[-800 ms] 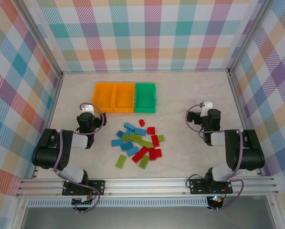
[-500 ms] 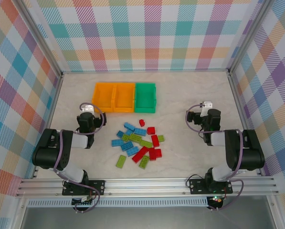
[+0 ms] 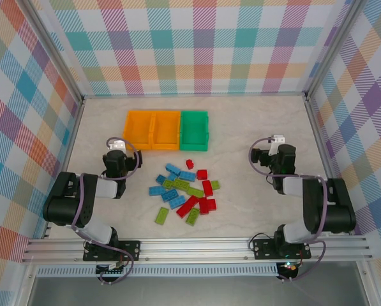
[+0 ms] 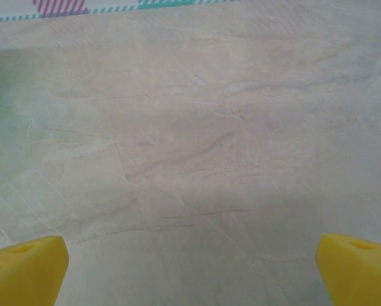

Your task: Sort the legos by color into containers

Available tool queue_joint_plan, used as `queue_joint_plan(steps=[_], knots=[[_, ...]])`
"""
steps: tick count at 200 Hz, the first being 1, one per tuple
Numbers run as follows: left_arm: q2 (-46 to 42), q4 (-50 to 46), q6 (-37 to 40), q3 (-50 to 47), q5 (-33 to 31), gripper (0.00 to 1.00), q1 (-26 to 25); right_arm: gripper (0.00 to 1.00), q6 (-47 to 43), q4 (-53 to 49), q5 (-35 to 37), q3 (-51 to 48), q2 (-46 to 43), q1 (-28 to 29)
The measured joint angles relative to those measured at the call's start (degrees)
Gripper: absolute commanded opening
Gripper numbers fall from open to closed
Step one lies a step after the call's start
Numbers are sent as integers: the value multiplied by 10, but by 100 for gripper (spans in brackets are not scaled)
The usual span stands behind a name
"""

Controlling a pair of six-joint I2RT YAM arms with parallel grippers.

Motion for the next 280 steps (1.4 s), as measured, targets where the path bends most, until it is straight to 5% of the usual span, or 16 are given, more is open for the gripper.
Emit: queue_joint_plan(steps=[38,64,98,128,167,194,228,280], knots=[[-31,-29,0,0,-8,100,-5,100,130,-238,38,63,-212,2],[-147,-188,-33,40,-27,100,-19,100,213,-398,-18,129,-303,17],[-279,-405,-146,158,-10,100,-48,100,229,-586,-94,223,-253,133],[-336,-582,-256,210,11,98,-133,100,223,-703,-127,294,-146,245],[-318,-737,-385,204,29,87,-273,100,223,-751,-145,346,-78,333],[-284,-768,-449,183,37,72,-292,100,223,-753,-145,374,-47,355],[-243,-746,-493,165,51,70,-308,100,223,-753,-141,377,-35,362],[-131,-726,-484,210,45,53,-347,100,228,-751,-135,374,-33,365]])
